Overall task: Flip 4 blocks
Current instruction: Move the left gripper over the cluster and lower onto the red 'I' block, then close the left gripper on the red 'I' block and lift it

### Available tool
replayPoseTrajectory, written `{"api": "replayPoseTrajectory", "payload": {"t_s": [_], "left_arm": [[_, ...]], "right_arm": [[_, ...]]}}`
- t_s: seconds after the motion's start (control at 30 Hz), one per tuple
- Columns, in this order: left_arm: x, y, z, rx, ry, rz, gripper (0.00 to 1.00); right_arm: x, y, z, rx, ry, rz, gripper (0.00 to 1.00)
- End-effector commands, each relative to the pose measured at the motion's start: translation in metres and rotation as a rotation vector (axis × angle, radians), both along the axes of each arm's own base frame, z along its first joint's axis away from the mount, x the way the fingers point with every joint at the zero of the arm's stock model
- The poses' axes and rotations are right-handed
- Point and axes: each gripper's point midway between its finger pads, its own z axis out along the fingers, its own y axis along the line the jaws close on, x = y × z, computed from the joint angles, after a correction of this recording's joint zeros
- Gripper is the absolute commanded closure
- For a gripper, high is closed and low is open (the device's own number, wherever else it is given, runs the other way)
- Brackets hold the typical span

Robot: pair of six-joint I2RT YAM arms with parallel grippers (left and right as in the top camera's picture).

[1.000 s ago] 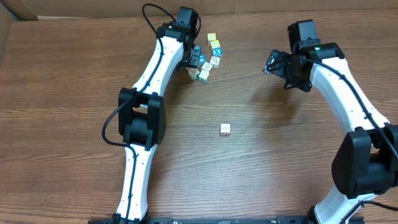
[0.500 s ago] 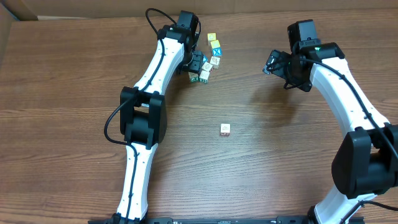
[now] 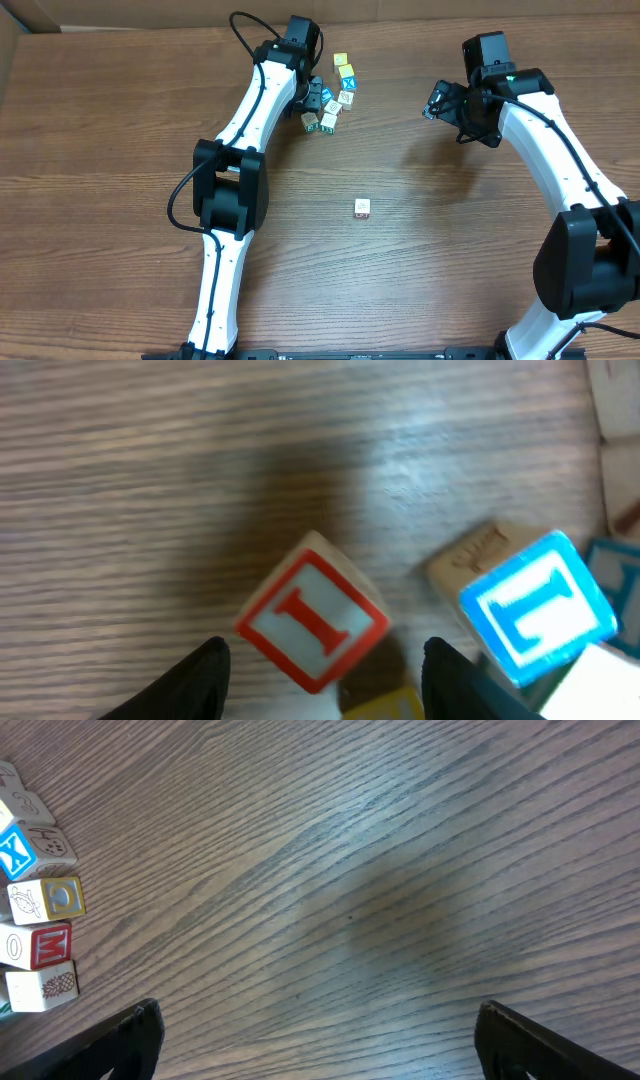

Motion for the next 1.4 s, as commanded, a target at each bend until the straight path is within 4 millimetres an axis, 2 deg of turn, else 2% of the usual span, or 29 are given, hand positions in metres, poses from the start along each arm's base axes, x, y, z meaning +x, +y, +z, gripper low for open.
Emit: {"api": "replayPoseTrajectory", "payload": {"t_s": [0.0,0.13,0.27,0.5,0.73,0.93,1.17,1.27,1.33,1.37], "left_arm": [[0.005,0.008,-0.011,0.048,-0.021,0.064,0.43],[0.010,0.006,-0.011,0.033,-0.044,0.063,0.43],[0.012,0.005,-0.010,0.029,-0.052,0.070,0.55],[0.005,0.007,-0.018,0.017,-0.028,0.131,0.59],[0.015,0.012,-0.015,0.006,-0.063,0.149,0.61],[0.016,0.012,-0.014,0.004,-0.067,0.150,0.77],[0.011,0.013,-0.015,0.011,-0.049,0.149,0.78],[0.014,0.012,0.000,0.003,-0.072,0.150,0.77],[0.016,0.012,0.022,-0.008,-0.101,0.151,0.76],[0.017,0.012,0.038,-0.017,-0.124,0.151,0.76]], "right_arm": [[0.004,0.000,0.007,0.003,-0.020,0.003,0.00],[0.004,0.000,0.007,0.002,-0.020,0.003,0.00],[0.004,0.000,0.007,0.003,-0.020,0.003,0.00],[0.004,0.000,0.007,0.003,-0.020,0.003,0.00],[0.004,0.000,0.007,0.002,-0.020,0.003,0.00],[0.004,0.000,0.007,0.002,-0.020,0.003,0.00],[0.004,0.000,0.007,0.003,-0.020,0.003,0.00],[0.004,0.000,0.007,0.002,-0.020,0.003,0.00],[0.004,0.000,0.007,0.002,-0.020,0.003,0.00],[0.004,0.000,0.007,0.002,-0.020,0.003,0.00]]}}
